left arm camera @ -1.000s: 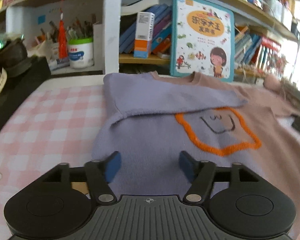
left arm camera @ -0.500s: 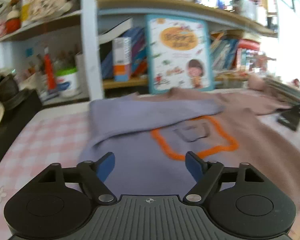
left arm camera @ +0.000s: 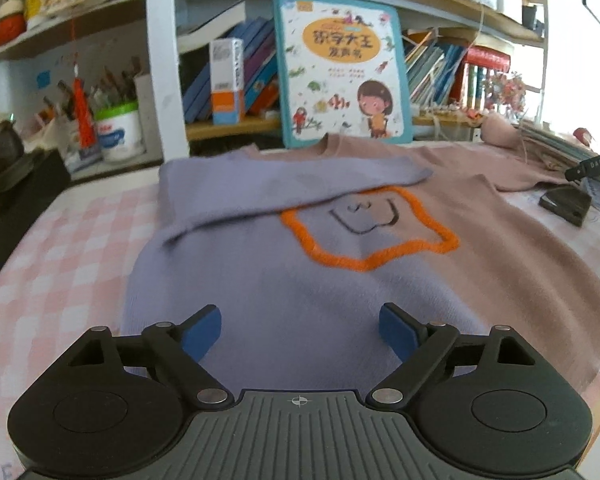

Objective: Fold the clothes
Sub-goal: 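Move the right gripper to the pink sleeve cuff and close on it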

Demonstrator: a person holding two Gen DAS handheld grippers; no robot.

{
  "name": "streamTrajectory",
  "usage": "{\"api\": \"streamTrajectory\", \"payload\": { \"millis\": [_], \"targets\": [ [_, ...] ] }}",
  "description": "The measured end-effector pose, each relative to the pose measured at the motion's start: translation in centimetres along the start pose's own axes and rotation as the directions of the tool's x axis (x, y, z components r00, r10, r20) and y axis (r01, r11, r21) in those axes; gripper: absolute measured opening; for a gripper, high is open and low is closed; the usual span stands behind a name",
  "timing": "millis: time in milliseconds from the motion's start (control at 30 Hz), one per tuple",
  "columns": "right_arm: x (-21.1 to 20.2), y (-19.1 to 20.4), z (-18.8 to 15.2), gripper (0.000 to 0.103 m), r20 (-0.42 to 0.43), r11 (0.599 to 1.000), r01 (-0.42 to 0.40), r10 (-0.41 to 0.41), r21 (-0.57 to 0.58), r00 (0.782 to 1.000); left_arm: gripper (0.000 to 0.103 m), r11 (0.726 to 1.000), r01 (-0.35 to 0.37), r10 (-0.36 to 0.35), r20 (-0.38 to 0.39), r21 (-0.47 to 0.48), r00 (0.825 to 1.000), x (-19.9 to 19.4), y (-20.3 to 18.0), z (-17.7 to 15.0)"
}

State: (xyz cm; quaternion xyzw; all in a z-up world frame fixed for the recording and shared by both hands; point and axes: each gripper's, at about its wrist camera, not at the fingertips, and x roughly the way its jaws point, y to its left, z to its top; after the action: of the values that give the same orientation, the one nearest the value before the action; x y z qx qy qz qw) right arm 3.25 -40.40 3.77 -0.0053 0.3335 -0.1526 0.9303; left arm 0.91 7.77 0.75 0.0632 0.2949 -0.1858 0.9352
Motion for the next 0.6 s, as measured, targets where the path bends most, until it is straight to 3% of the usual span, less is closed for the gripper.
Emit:
{"api": "streamTrajectory", "payload": {
  "millis": [400, 600],
  "targets": [
    [5.8, -4.2, 2.3, 0.062, -0.183, 0.966, 0.032, 0.016, 0.256, 0.983, 0.095, 1.000, -0.030, 0.030, -0.048, 0.001, 0.998, 0.6, -0.1, -0.3],
    [6.5, -4.0, 2.5, 0.063, -0.215, 0.958, 0.042, 0.021, 0.284, 0.976, 0.096, 1.000, -0.030, 0.030, -0.050, -0.001, 0.998, 0.7, 0.0, -0.4]
  ]
}}
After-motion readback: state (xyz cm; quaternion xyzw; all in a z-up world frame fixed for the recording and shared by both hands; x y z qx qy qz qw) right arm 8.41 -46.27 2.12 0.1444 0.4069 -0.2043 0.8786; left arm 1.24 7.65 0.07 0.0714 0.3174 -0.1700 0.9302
